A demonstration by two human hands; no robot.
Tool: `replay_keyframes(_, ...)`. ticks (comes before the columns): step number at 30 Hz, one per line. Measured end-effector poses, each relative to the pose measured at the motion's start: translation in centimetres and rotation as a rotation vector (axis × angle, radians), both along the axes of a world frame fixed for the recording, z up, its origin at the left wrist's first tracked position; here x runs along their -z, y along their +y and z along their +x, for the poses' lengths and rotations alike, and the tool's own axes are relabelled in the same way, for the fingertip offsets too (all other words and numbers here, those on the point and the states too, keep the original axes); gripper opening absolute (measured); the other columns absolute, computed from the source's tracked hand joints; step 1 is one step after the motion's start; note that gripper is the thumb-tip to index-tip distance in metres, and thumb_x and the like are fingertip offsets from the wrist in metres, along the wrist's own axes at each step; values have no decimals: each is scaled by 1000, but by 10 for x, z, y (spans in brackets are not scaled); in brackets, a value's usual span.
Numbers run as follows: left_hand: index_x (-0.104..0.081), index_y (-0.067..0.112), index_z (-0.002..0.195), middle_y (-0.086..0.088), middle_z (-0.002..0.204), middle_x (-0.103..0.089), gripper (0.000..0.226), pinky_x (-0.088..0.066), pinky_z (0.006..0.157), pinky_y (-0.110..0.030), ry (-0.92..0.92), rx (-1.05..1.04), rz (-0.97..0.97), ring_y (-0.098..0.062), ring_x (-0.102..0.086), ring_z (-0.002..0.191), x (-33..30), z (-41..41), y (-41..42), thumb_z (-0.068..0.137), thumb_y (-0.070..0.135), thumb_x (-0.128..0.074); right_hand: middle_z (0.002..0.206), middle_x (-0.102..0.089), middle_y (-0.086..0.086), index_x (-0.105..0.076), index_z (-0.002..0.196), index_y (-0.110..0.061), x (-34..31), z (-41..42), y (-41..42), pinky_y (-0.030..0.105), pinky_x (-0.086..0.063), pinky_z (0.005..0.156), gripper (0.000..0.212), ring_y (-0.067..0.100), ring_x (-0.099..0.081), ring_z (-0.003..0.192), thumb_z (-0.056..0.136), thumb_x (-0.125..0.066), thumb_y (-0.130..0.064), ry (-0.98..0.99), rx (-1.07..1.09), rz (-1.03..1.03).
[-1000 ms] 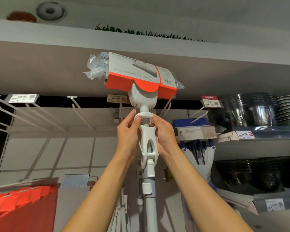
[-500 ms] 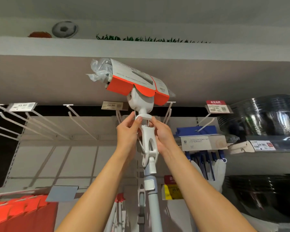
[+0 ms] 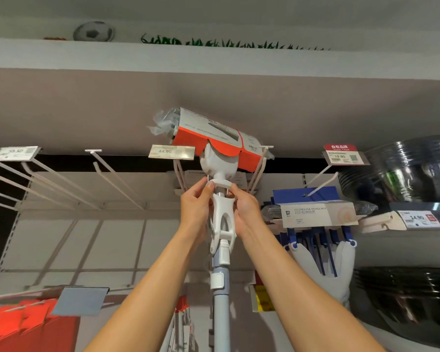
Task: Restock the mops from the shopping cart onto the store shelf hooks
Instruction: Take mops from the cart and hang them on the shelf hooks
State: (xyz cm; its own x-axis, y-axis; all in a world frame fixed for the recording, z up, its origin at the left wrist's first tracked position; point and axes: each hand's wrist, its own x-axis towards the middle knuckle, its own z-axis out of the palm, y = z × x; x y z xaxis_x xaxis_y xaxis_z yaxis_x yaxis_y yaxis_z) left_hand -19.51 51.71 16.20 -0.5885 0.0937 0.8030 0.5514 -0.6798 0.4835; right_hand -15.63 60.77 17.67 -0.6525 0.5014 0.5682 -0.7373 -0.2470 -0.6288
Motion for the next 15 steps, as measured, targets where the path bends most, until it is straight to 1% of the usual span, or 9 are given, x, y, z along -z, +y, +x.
replay_keyframes(1,-67,9,126,-6,108,-76,27,-57,91,-40,-9,7,4,-19,-73,97,0,-5,0,100,13,-60,97,-69,22,-68,105,3,-1,-5,0,44,-57,73,20,33,-68,78,100,-58,-14,-6,18,-6)
replay_keyframes(2,-68,8,125,-8,106,-77,26,-58,89,-40,-12,11,10,-19,-73,94,1,-11,1,100,13,-60,93,-70,20,-69,99,1,-3,-9,-2,44,-57,73,18,32,-67,75,100,-59,-13,-16,34,-6)
replay_keyframes(5,-73,13,109,-6,96,-78,17,-59,83,-37,-37,9,18,-18,-72,86,2,-27,0,100,12,-59,88,-70,18,-68,90,-3,-4,-25,-4,50,-56,84,15,32,-66,77,98,-60,-13,-32,89,3)
replay_keyframes(7,-74,15,95,-1,82,-76,17,-58,75,-36,-36,-14,5,-13,-68,72,5,-35,0,101,12,-58,87,-69,17,-68,89,-4,-2,-37,-5,51,-54,88,14,32,-65,79,98,-60,-12,-37,118,2)
replay_keyframes(9,-71,10,83,2,63,-65,23,-51,61,-31,-33,-34,-12,-8,-57,56,9,-43,2,102,13,-57,87,-69,16,-69,91,-4,0,-47,-5,50,-54,87,13,31,-65,78,98,-60,-11,-35,138,-2)
replay_keyframes(10,-67,8,79,4,56,-59,26,-47,57,-29,-47,-28,-19,-7,-52,51,11,-47,2,102,14,-57,88,-69,16,-69,94,-3,1,-53,-4,50,-54,88,12,31,-65,80,98,-60,-10,-32,145,-6)
replay_keyframes(12,-62,8,74,6,50,-54,29,-44,53,-28,-87,-9,-32,-7,-49,47,13,-56,5,102,14,-56,91,-68,16,-68,98,-2,3,-61,-3,50,-54,89,10,31,-64,83,97,-60,-7,-28,162,-15)
replay_keyframes(15,-60,9,75,7,50,-58,28,-48,51,-26,-156,30,-51,-8,-55,48,17,-65,8,103,12,-55,94,-67,18,-69,97,-1,8,-72,-1,49,-54,87,11,31,-63,85,96,-59,-4,-35,182,-19)
